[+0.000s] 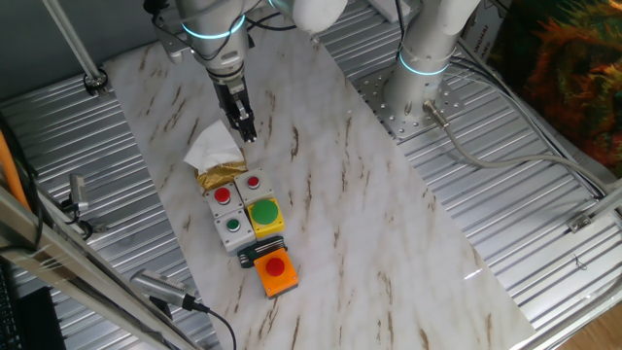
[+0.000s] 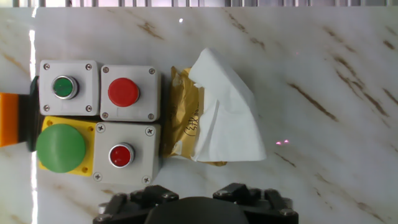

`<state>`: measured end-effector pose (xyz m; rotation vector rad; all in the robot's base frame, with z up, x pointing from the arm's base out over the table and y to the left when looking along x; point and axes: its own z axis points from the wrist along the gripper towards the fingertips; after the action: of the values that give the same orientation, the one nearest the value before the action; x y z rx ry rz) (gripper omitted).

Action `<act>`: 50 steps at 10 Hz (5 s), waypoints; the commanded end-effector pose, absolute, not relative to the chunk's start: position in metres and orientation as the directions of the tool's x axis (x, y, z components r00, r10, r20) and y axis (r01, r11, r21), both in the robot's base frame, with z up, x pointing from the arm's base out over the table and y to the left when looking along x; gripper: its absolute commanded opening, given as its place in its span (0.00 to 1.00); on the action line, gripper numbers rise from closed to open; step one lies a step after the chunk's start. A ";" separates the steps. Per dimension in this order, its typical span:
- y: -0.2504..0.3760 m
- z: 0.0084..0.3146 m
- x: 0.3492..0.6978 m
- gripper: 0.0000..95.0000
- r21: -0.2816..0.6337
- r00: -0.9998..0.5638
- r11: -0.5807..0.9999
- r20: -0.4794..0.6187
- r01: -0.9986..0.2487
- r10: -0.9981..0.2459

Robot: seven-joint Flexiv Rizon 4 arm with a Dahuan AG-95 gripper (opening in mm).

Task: Pull out a napkin

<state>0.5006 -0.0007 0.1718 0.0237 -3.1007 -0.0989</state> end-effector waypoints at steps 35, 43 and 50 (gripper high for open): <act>-0.024 0.153 0.591 0.40 0.062 -0.998 0.997 -0.044 -0.054 -0.052; -0.020 0.146 0.602 0.60 0.062 -0.997 0.996 -0.054 -0.058 -0.054; -0.024 0.137 0.601 0.60 0.067 -0.995 0.995 -0.075 -0.067 -0.062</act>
<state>0.6005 -0.0234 0.1367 0.0998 -3.2109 -0.1103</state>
